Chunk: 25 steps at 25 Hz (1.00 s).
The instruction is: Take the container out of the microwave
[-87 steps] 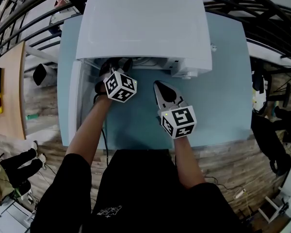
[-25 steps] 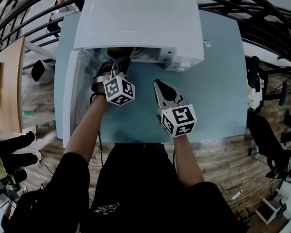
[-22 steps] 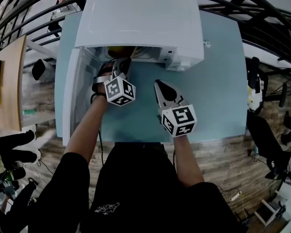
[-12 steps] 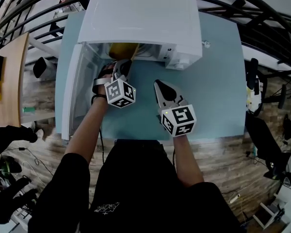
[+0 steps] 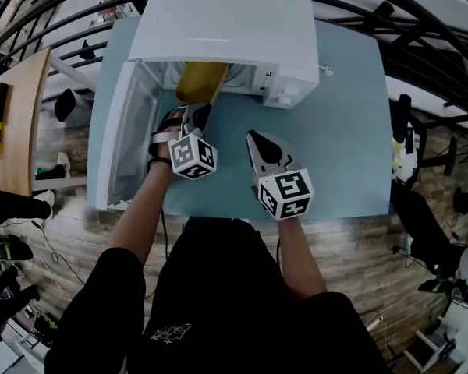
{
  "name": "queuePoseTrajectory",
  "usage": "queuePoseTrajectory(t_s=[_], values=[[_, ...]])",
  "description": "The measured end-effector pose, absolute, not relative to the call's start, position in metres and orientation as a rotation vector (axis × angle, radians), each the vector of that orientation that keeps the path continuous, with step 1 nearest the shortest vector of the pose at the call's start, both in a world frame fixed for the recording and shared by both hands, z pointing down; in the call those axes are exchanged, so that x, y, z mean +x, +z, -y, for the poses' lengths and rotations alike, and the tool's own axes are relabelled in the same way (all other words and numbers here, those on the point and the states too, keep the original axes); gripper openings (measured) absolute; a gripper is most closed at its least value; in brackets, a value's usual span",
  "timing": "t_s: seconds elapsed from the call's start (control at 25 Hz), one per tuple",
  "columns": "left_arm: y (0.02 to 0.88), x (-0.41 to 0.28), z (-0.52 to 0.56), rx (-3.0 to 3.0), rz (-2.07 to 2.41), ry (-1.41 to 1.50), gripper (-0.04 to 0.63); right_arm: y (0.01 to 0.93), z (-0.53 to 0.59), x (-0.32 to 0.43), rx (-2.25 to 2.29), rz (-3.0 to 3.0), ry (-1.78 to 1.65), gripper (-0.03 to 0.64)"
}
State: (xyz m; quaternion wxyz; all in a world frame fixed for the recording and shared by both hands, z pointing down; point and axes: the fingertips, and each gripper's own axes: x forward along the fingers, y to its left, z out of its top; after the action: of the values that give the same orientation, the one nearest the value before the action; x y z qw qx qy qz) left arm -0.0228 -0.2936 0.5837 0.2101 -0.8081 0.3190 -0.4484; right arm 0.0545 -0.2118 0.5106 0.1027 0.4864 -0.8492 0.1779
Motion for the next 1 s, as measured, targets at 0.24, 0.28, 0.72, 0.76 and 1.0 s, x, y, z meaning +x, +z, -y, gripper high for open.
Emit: queuePoseTrajectory(t_s=[0.24, 0.28, 0.72, 0.76, 1.0], values=[[0.586, -0.018, 0.267, -2.236, -0.867, -1.268, 0.018, 0.510, 0.196, 0.056, 1.416, 2.517, 0.522, 0.006], [0.587, -0.017, 0.263, -2.236, -0.867, -1.269, 0.018, 0.510, 0.193, 0.057, 1.413, 2.519, 0.521, 0.006], [0.596, -0.012, 0.212, -2.230, -0.866, -1.303, 0.018, 0.512, 0.158, 0.062, 1.359, 2.530, 0.512, 0.006], [0.597, -0.012, 0.208, -2.231, -0.868, -1.308, 0.018, 0.512, 0.155, 0.062, 1.353, 2.530, 0.512, 0.006], [0.603, -0.017, 0.190, -2.229, -0.883, -1.330, 0.017, 0.516, 0.138, 0.061, 1.317, 2.533, 0.517, 0.006]])
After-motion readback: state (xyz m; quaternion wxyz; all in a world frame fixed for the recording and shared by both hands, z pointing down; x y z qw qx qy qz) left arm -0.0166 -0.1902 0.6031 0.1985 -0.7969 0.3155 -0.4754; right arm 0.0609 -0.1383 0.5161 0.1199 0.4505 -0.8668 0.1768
